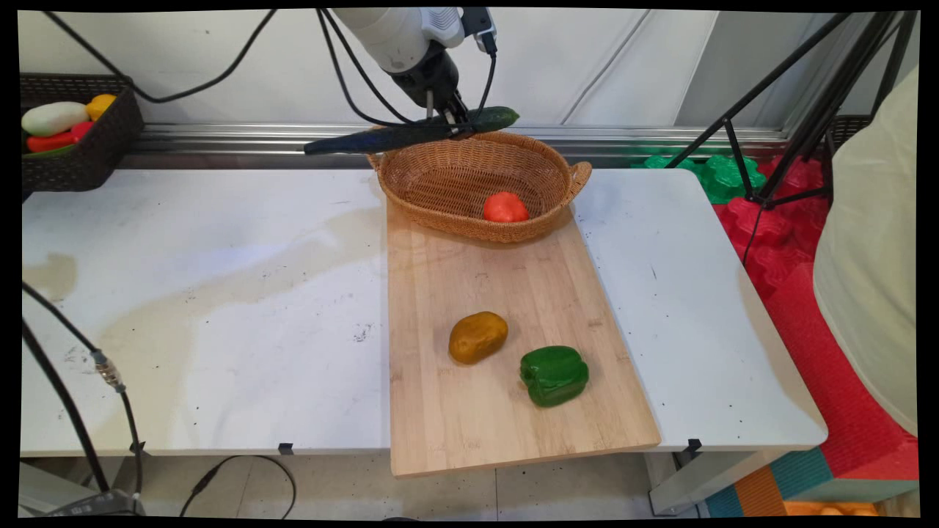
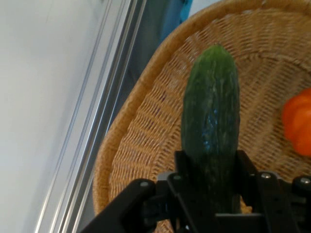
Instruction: Place the picked object in the vegetable basket
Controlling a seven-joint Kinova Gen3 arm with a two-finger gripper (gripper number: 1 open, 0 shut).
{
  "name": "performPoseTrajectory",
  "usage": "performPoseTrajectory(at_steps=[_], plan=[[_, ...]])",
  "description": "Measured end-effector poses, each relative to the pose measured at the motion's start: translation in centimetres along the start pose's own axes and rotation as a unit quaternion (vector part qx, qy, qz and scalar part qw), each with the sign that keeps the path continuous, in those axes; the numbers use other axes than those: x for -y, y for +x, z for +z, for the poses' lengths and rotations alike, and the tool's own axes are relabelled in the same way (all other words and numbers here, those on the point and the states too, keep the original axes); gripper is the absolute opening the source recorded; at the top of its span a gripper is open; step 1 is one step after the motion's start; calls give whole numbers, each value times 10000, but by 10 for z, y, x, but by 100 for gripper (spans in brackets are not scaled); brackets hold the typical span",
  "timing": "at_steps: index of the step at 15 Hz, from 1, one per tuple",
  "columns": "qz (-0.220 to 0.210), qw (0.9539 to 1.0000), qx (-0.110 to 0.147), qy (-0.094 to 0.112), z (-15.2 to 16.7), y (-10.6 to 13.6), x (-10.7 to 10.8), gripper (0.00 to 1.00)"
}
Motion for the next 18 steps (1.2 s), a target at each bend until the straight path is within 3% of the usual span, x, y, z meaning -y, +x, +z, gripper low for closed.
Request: performPoseTrajectory(at_steps=[10,18], plan=[[-537,9960,706,-72,63,-12,22,0],[-591,9937,936,-197,92,-7,24,0]])
